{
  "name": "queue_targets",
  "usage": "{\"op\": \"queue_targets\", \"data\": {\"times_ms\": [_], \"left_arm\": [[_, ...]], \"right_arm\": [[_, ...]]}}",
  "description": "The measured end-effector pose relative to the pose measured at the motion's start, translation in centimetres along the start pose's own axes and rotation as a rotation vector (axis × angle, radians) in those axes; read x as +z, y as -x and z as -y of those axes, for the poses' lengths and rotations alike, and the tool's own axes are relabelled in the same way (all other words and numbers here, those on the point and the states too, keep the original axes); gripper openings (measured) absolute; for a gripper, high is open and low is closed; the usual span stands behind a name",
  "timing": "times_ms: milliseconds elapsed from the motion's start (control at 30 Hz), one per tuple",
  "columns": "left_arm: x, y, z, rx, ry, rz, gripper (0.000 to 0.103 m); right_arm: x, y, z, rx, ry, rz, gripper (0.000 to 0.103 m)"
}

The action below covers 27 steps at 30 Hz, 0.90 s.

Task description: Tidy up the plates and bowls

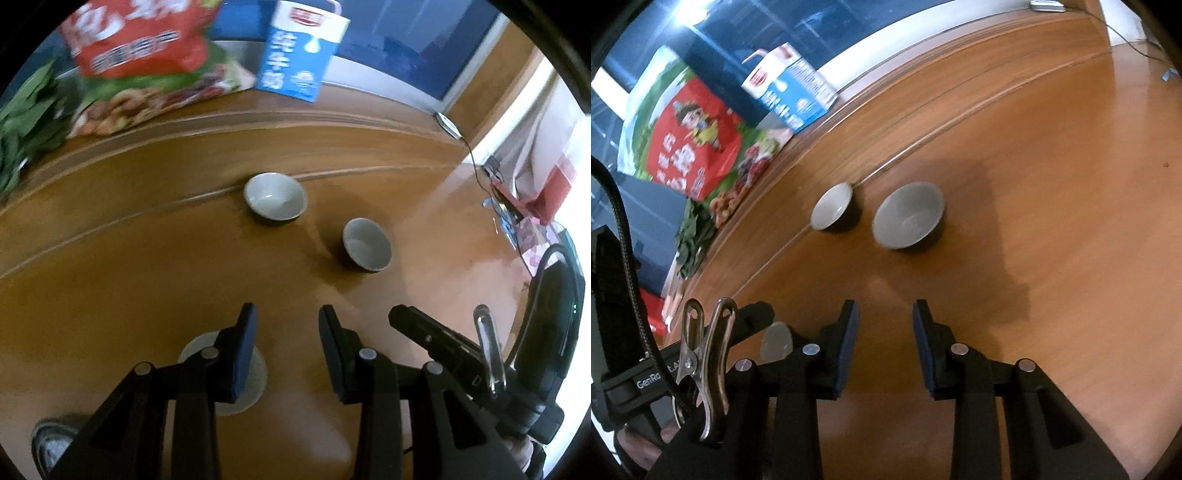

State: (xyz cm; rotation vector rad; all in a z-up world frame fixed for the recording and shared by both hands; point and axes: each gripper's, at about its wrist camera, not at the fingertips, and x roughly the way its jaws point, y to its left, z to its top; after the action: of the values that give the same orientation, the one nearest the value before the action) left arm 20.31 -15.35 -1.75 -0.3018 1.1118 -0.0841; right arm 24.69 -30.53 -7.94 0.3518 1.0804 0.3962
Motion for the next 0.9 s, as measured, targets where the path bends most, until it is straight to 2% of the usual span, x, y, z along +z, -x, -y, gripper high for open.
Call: {"op": "queue_targets", "data": {"times_ms": [267, 467, 600, 867, 900], "left_arm": [[2.1, -2.1, 2.9, -0.025, -0.065, -0.01, 0.036], [3.8, -4.0, 4.4, -0.075, -0.085, -0.017, 0.036], [4.6, -5.5, 5.2, -0.072, -0.114, -0.026, 0.035], [5.1, -7.7, 4.7, -0.072, -0.084, -0.054, 0.034], [5.2, -8.0, 4.5, -0.077, -0.077, -0.06, 0.032]], "right_arm": [[1.7, 0.0, 1.7, -0.011, -0.024, 0.032, 0.031], [2.7, -0.7, 2.6, -0.013, -0.035, 0.038, 0.031], [3.2, -1.4, 2.8, -0.007, -0.031, 0.042, 0.031], [4.1, -2.7, 3.4, -0.013, -0.042, 0.034, 0.031], [4.2, -2.9, 3.4, -0.009, -0.042, 0.031, 0.031]]}}
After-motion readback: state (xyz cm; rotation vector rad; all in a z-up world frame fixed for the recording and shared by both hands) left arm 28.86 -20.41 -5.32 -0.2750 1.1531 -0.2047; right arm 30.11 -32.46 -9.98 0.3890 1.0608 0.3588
